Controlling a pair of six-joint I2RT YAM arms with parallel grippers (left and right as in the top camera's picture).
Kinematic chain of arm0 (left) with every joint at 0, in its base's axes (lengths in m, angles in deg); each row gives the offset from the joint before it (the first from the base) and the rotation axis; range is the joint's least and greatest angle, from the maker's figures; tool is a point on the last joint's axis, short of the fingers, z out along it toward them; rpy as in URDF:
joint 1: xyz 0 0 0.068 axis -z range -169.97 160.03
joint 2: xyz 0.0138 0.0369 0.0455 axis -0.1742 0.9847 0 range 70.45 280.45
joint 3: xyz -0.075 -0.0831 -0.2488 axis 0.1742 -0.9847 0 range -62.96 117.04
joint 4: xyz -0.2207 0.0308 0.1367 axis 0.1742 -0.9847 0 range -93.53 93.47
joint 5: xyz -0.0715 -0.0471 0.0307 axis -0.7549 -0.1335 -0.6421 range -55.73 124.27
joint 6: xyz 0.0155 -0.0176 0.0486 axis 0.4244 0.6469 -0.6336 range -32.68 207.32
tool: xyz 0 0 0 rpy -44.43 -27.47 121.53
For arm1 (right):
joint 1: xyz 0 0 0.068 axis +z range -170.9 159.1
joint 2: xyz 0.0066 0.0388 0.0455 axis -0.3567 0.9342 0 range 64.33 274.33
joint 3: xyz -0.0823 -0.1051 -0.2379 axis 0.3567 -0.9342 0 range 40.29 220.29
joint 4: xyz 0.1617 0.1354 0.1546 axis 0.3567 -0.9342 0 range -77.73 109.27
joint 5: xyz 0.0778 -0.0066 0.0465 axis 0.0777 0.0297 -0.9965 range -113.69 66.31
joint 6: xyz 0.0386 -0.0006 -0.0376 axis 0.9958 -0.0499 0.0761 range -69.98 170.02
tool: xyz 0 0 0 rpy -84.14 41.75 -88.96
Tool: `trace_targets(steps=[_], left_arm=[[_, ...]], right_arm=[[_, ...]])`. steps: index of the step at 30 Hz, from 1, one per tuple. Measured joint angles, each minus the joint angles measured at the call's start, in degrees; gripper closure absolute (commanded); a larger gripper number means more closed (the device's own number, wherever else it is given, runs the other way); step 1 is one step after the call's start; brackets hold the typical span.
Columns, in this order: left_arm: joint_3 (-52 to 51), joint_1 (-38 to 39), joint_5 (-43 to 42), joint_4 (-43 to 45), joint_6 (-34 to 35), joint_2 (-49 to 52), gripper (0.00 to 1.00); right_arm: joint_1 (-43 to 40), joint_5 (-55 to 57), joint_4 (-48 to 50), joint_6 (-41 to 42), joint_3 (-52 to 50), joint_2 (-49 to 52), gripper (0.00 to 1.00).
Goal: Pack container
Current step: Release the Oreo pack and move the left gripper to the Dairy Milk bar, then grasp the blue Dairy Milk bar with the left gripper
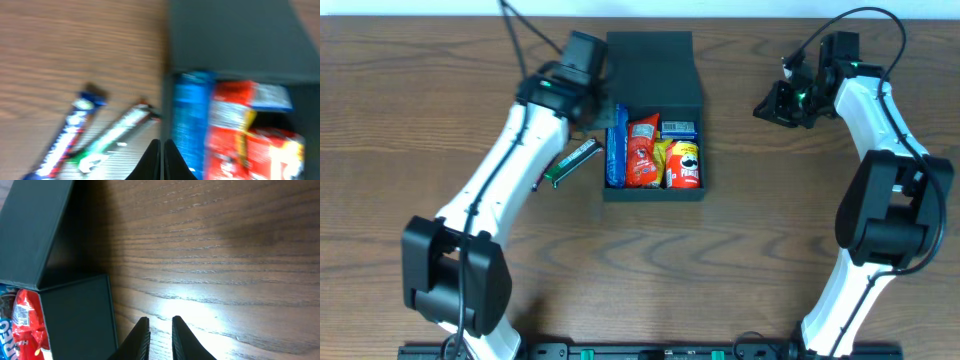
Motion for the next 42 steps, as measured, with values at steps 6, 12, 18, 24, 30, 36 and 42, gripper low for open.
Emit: trace_targets(steps=[6,12,18,24,30,36,42], left_arm=[[-0.33,-9.99,-2.05,-3.23,-14.56,0.0,0.84],[-7.52,-13.09,-4.31,-0.96,-24.2,0.0,0.46],[-16.9,-15.89,-4.63,6.43,-30.23,0.0,0.28],[-20.9,-15.76,-5.01,12.2,-36.09,0.0,0.25],[-22.99,-15.76,-5.29,17.81,-38.05,0.0,0.25],[-24.7,-15.76,-8.55,18.56,-38.66,0.0,0.25],[-24.7,-15.76,-9.94,20.85,-40.44,0.35,0.26]], right_arm=[[0.0,-0.13,0.28,-0.02,0.0,0.0,0.84],[0.0,-0.13,0.57,0.0,0.0,0.0,0.84],[0.0,-0.13,0.59,0.0,0.0,0.0,0.83],[0.0,-0.13,0.59,-0.02,0.0,0.0,0.84],[0.0,-0.15,0.57,-0.02,0.0,0.0,0.83],[0.0,-0.13,0.57,0.0,0.0,0.0,0.84],[0.0,-0.15,0.57,-0.02,0.0,0.0,0.83]])
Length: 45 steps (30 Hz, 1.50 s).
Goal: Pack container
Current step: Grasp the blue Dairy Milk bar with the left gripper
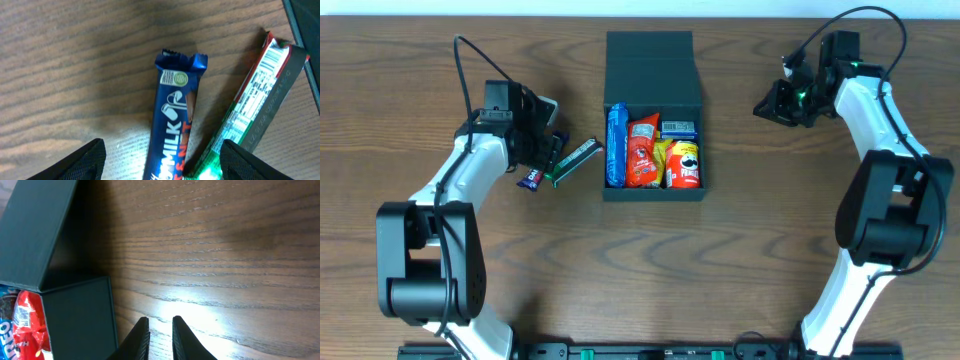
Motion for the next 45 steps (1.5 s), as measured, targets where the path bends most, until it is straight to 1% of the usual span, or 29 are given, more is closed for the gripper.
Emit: trace_targets(steps=[6,10,15,21,24,28,32,34,36,37,40,42,45], left_arm=[[0.0,0.0,-0.2,1.99,-0.76,3.1,0.27],[0.0,0.0,-0.17,2.82,-0.76,3.32,0.27],[0.0,0.0,-0.17,3.02,-0.76,3.5,0.28],[0.0,0.0,-0.02,3.3,-1.05,6.01,0.3],[0.0,0.0,0.0,3.32,-1.25,6.01,0.37],[0.0,0.0,0.02,3.32,-1.57,6.01,0.51],[0.0,0.0,0.0,3.37,-1.75,6.01,0.59],[0.0,0.0,-0.02,3.37,-1.75,6.01,0.6],[0.0,0.0,-0.02,3.39,-1.73,6.01,0.66],[0.0,0.0,0.0,3.41,-1.49,6.01,0.69],[0.0,0.0,0.0,3.58,-0.15,6.01,0.75],[0.0,0.0,0.0,3.67,1.2,6.01,0.81],[0.31,0.0,0.0,3.58,3.89,6.01,0.86]], right_arm=[[0.0,0.02,-0.02,0.02,0.0,0.0,0.84],[0.0,0.0,0.0,0.02,0.0,0.0,0.84],[0.0,0.02,0.02,0.02,0.0,0.0,0.83],[0.0,0.0,0.04,0.02,0.0,0.0,0.83],[0.0,0.0,0.07,0.02,0.0,0.0,0.83],[0.0,0.02,0.24,0.04,0.0,0.0,0.83],[0.0,0.0,0.44,0.04,0.0,0.0,0.83],[0.0,0.0,0.5,0.09,0.0,0.0,0.83],[0.0,0.0,0.85,0.09,0.0,0.0,0.83],[0.0,0.0,0.94,0.11,0.0,0.0,0.83],[0.0,0.0,1.18,0.35,0.0,0.0,0.83],[0.0,0.02,1.31,0.46,0.0,0.0,0.83],[0.0,0.0,1.36,0.5,0.0,0.0,0.83]])
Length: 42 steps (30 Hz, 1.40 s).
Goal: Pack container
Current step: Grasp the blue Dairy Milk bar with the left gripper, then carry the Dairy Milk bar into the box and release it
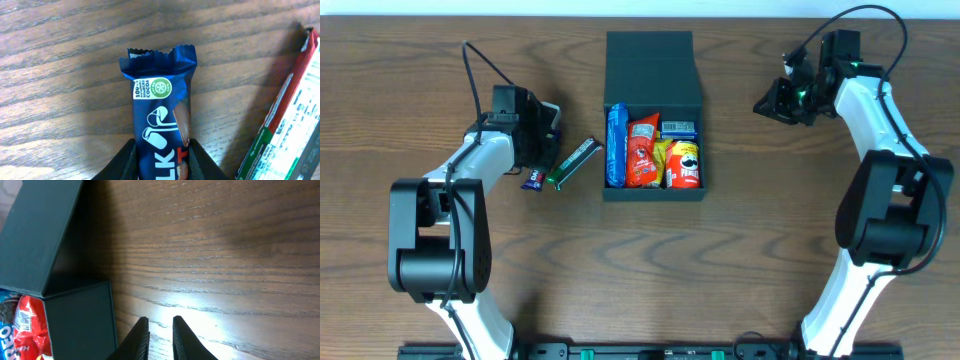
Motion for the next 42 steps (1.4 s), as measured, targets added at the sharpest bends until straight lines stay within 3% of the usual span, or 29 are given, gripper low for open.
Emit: trace_targets(steps=[6,15,21,29,42], left_arm=[[4.74,0.0,0.11,-2.43,6.45,0.07,0.93],[21.99,1.29,1.57,-15.39,18.16,0.07,0.94],[30.53,10.6,1.79,-19.08,26.18,0.04,0.94],[30.93,25.97,3.76,-21.07,33.0,0.94,0.94],[30.93,27.02,6.54,-26.18,41.72,6.29,0.94]], right_arm=[[0.0,0.02,0.02,0.02,0.0,0.0,0.83],[0.0,0.0,0.26,0.02,0.0,0.0,0.83],[-0.11,-0.07,0.37,0.02,0.0,0.0,0.83],[-0.17,-0.13,0.35,0.02,0.0,0.0,0.82],[-0.17,-0.13,0.13,0.0,0.0,0.0,0.82]])
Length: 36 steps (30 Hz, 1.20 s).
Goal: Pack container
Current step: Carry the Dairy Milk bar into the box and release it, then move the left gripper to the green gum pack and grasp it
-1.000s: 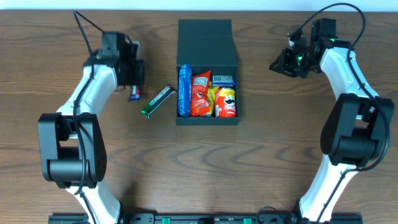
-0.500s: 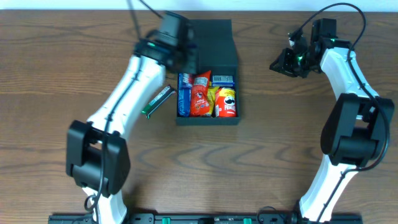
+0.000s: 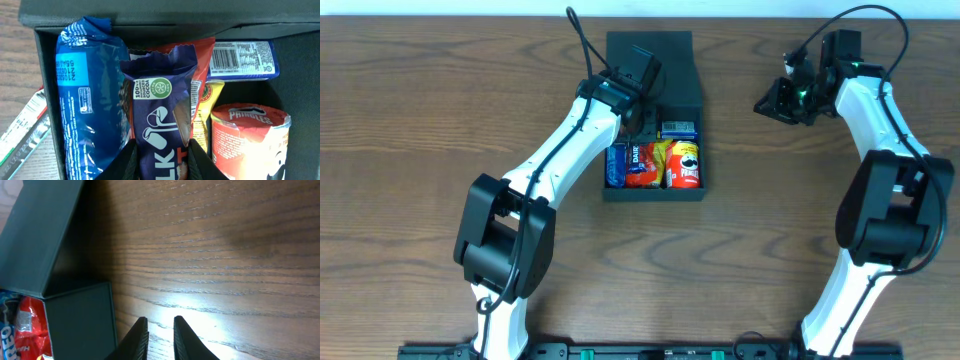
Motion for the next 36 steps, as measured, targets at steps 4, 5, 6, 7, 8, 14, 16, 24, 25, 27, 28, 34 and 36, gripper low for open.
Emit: trace_targets(steps=[4,5,6,7,8,14,16,24,25,27,28,34,36], left_arm=[[0.0,0.04,0.22,-0.98,0.63,0.0,0.62],[0.0,0.04,0.26,-1.05,0.66,0.0,0.5],[0.0,0.04,0.22,-1.03,0.87,0.0,0.45],[0.0,0.04,0.15,-1.01,0.96,0.0,0.43],[0.0,0.04,0.15,-1.01,0.92,0.0,0.43],[0.02,0.09,-0.28,-1.22,0.57,0.0,0.48],[0.44,0.04,-0.28,-1.42,0.0,0.0,0.49],[3.8,0.04,8.26,-1.46,-7.65,-4.61,0.48],[4.02,0.02,10.88,-1.51,-9.57,-5.95,0.46],[4.68,-0.09,15.08,-1.73,-13.86,-8.13,0.45],[5.14,-0.35,17.16,-2.25,-17.4,-9.27,0.45],[-0.09,-6.08,13.94,-4.04,-33.64,-9.94,0.51],[-2.21,-9.18,10.6,-4.68,-36.74,-9.81,0.5]], right_arm=[[0.0,0.0,-0.02,0.0,0.0,0.0,0.82],[0.0,0.0,-0.02,0.0,0.0,0.0,0.82],[0.0,0.0,-0.02,0.0,0.0,0.0,0.82],[0.0,0.0,-0.02,0.0,0.0,0.0,0.82],[0.0,0.0,-0.04,0.0,0.0,0.0,0.82],[0.0,0.0,-0.04,0.0,0.0,0.0,0.82],[0.0,0.0,-0.07,0.0,0.0,0.0,0.82],[0.0,0.0,-0.13,0.0,0.0,0.0,0.81],[0.0,0.0,-0.13,0.0,0.0,0.0,0.81],[0.0,-0.02,-0.13,0.0,0.0,0.0,0.81],[0.0,0.0,-0.13,0.0,0.0,0.0,0.81],[0.0,-0.02,-0.15,0.0,0.0,0.0,0.81],[0.0,0.0,-0.15,0.0,0.0,0.0,0.81]])
